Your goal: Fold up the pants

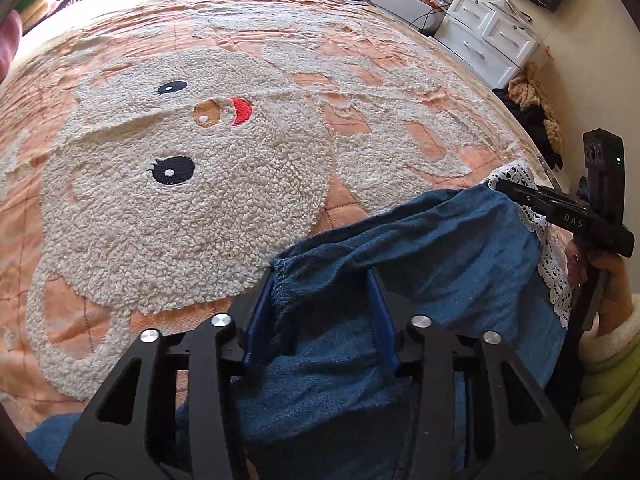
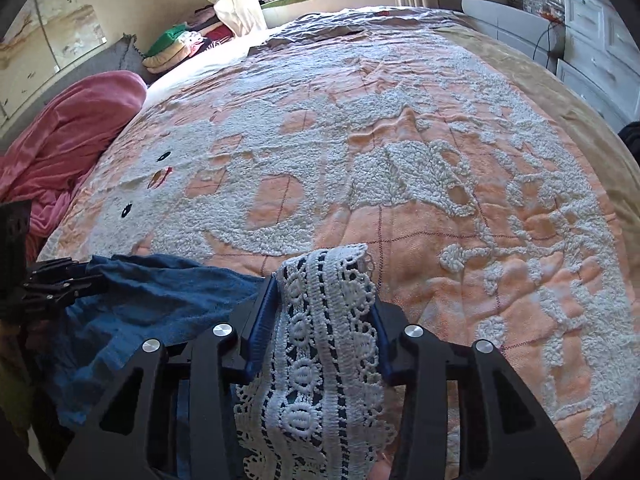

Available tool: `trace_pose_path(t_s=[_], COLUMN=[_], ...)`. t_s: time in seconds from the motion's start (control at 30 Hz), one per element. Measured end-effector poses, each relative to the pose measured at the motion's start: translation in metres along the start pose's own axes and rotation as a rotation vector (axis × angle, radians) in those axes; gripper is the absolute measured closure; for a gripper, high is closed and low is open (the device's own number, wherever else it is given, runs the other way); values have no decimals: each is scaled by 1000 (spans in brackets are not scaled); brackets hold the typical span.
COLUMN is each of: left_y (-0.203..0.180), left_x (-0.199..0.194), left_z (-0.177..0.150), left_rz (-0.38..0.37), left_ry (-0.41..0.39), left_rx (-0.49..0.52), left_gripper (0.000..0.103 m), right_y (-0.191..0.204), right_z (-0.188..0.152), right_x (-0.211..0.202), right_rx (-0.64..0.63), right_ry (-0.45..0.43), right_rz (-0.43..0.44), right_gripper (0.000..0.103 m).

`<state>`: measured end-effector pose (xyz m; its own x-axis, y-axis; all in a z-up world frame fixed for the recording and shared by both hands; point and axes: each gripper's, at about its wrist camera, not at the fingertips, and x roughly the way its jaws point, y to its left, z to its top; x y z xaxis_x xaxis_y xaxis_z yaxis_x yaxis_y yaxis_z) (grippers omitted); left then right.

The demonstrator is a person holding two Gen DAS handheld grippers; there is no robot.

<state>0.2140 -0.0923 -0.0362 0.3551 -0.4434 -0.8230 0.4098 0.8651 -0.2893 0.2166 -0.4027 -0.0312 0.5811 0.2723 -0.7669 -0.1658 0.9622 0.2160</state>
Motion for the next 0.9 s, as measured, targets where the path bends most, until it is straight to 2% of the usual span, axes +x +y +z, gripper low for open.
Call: trace_pose_path(t_s=[0.07, 0.17, 0.3, 0.47, 0.57, 0.67, 0.7, 0.73, 0.8, 0.9], left_y=[-1, -3, -6, -3, 0, 0, 2, 5, 10, 17], left_x=[1, -4, -20, -30, -25, -18, -15, -11, -2, 2], left_z=[-1, 2, 10, 26, 36, 39, 39, 38, 35, 28], left_rz=[9, 9, 17, 25, 39, 117, 119, 119, 132, 128], left_ry=[-2, -25, -87, -150, -149, -141, -132, -119, -92, -78], left_rx=[1, 13, 22, -7, -37, -18, -23, -32, -48, -54], left_gripper=[85, 95, 97, 97, 97, 97, 97, 97, 97, 97], right_y=[4, 7, 10, 18, 19, 21, 22, 22, 16, 4], right_z=[-3, -11, -18, -9, 8, 16, 15, 13, 10, 5], right_x=[-6, -15, -34, -60, -54, -31, -18, -7, 6, -14], right_rx=[-31, -49, -55, -80, -94, -104, -117, -121, -102, -44], right_ry=[-29, -76, -144, -268, -258, -199, -161, -133, -89, -157], right_rz=[10, 29, 64, 41, -20, -46, -83, -122, -142, -115], right_gripper=[74, 79, 81, 82, 82, 82, 78, 67, 64, 38])
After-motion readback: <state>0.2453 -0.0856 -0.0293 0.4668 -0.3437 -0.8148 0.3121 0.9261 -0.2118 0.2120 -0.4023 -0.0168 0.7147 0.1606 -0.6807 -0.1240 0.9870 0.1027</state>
